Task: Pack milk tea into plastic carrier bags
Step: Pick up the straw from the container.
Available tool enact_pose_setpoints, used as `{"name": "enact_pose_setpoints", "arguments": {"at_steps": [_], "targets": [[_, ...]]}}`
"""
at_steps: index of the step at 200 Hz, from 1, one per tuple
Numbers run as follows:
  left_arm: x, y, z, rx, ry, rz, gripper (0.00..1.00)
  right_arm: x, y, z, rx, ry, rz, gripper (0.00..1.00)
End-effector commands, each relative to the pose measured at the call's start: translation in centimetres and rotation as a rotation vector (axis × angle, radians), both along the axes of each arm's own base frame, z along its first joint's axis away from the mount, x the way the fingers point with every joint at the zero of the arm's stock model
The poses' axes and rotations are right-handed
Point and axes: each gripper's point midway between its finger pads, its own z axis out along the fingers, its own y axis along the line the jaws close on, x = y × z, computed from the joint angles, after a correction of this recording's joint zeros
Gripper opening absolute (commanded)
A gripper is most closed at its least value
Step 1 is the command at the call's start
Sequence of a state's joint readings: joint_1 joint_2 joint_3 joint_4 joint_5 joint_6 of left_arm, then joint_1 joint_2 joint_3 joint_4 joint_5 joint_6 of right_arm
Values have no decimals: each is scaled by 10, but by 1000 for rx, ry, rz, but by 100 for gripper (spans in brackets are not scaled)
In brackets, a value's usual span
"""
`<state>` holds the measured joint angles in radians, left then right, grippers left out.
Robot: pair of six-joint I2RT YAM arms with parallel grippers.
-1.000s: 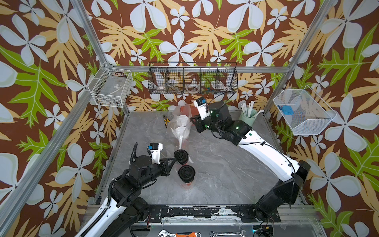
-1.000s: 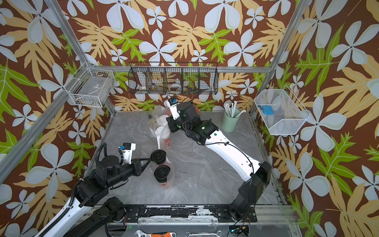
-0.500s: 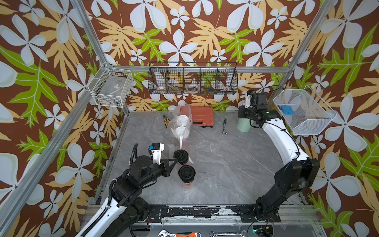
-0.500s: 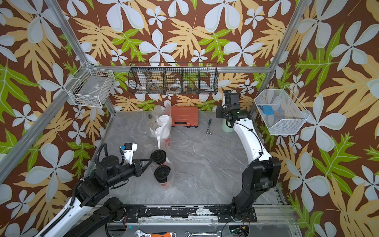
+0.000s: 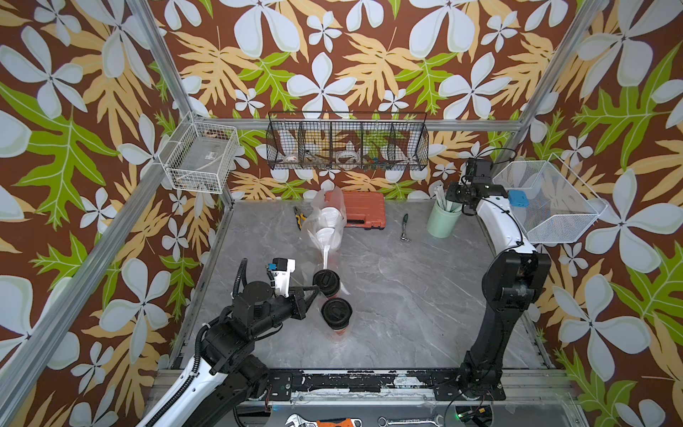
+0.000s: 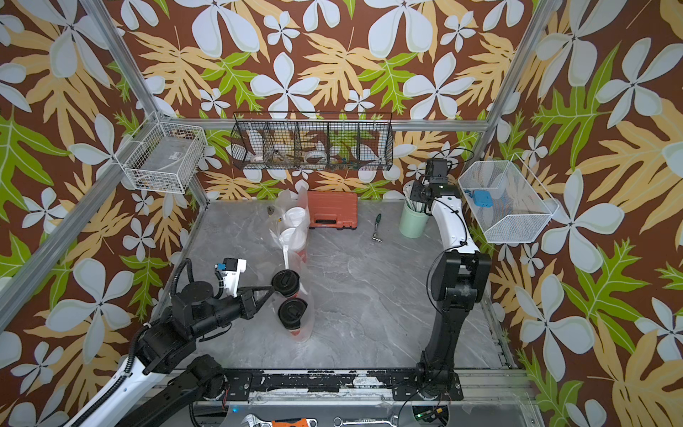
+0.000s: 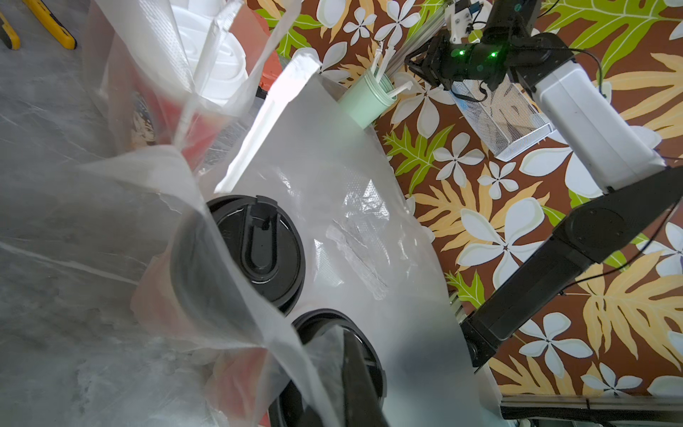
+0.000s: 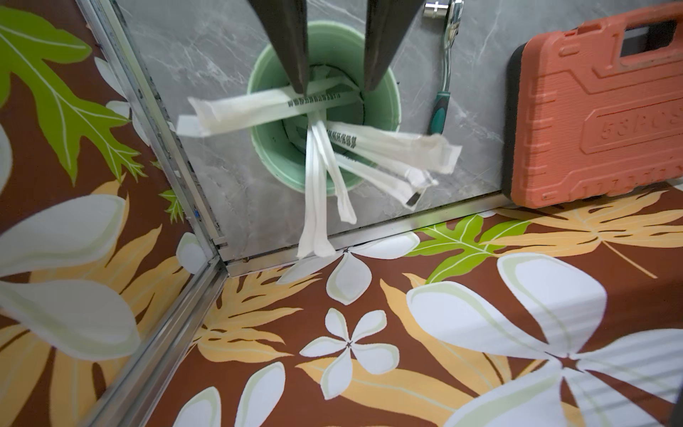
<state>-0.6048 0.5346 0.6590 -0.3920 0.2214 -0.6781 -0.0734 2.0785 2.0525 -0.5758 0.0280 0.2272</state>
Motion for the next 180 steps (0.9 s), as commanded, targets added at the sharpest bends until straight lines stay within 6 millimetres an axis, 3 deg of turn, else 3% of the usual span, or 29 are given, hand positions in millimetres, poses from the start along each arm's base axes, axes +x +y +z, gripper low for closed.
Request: {"name": "enact_pose_setpoints", "arguments": {"at_steps": [1,48,87,136,180], "targets": [[0,-1,4,-15,-13,-3,0,21,1,-3,14,-23,13,26],[1,1,2,-9,-9,7,0,52,-1,-21,27,-34,19,25],[1,2,3,-12,-11,17,0,55,-11,-29,6,-28,-9,24],[0,4,3,-8,-8,23,0,62,-8,-42,6,-23,29,19],[0,6,5,-4,-10,29,0,68,-11,-49,-3,-21,20,20]]}}
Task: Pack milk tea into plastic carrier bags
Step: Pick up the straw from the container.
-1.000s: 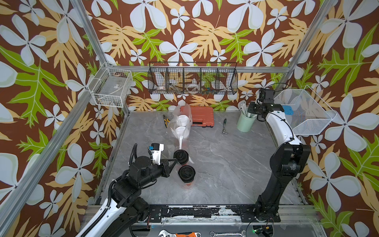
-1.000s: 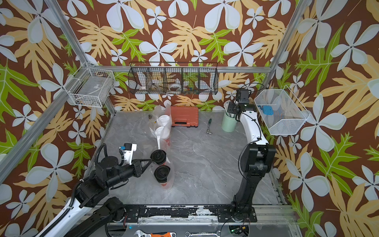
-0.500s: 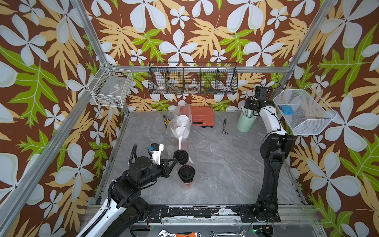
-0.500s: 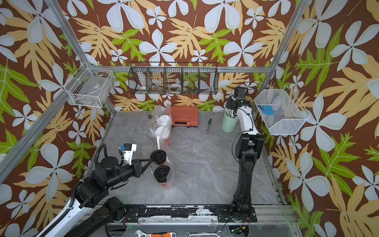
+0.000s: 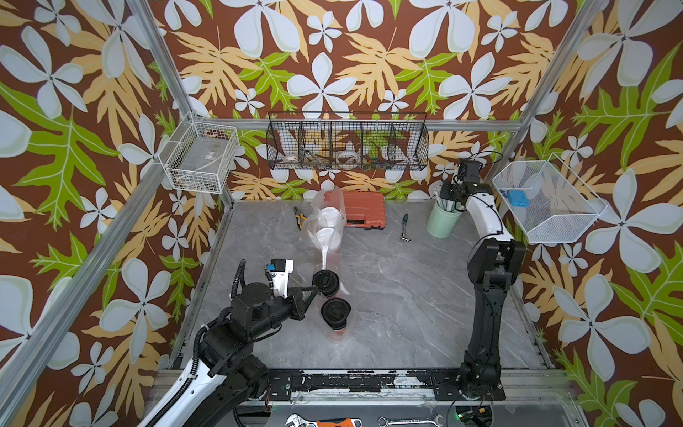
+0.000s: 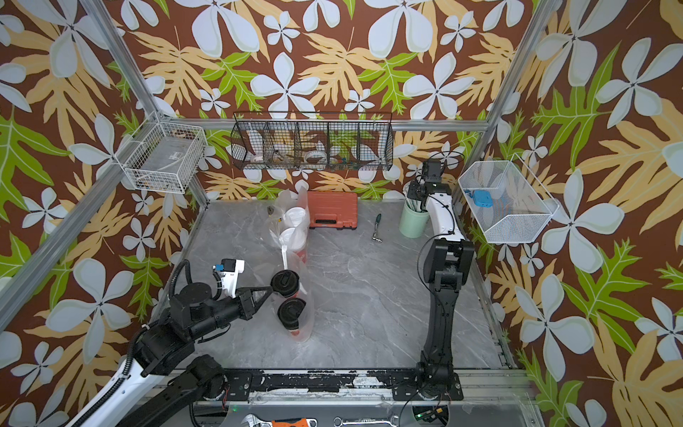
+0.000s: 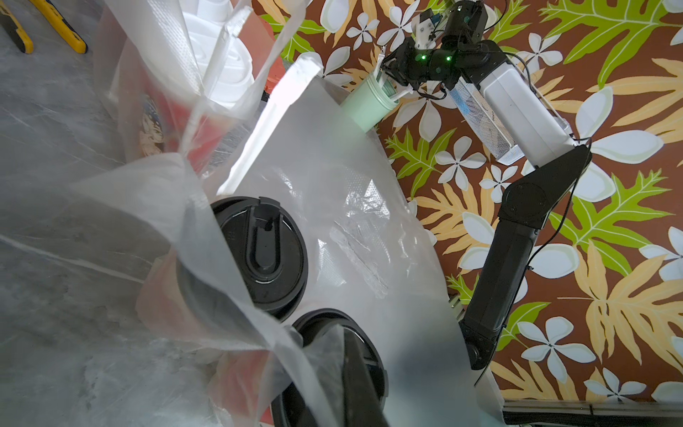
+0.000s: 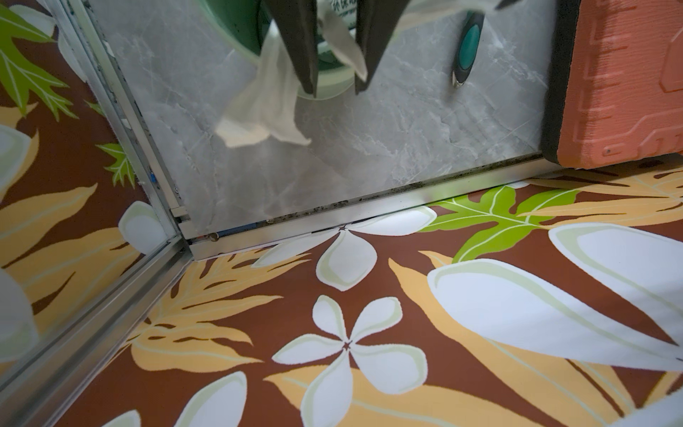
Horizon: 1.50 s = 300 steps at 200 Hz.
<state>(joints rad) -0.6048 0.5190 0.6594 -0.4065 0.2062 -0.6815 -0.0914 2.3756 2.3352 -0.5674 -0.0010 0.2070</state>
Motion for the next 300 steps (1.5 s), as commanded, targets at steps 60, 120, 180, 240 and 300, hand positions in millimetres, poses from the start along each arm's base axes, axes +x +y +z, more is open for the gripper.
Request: {"name": "enact_pose_setpoints", "arguments": {"at_steps": [60,120,180,240,300], "targets": [[1,3,6,-4,-9,19,0,10,-4,2,-27,-35,-7,9],[1,4,5,-4,-10,22,0,4,-5,26,-42,-69,-12,1],[2,6,6,0,-20,31,0,-13,-14,89,-97,-157,-50,1],[2,5,0,17,-11,28,0,-43,-11,191,-128,-330,-81,0],[5,3,2,18,-21,25,0,-101,21,280,-158,-484,-56,0]]}}
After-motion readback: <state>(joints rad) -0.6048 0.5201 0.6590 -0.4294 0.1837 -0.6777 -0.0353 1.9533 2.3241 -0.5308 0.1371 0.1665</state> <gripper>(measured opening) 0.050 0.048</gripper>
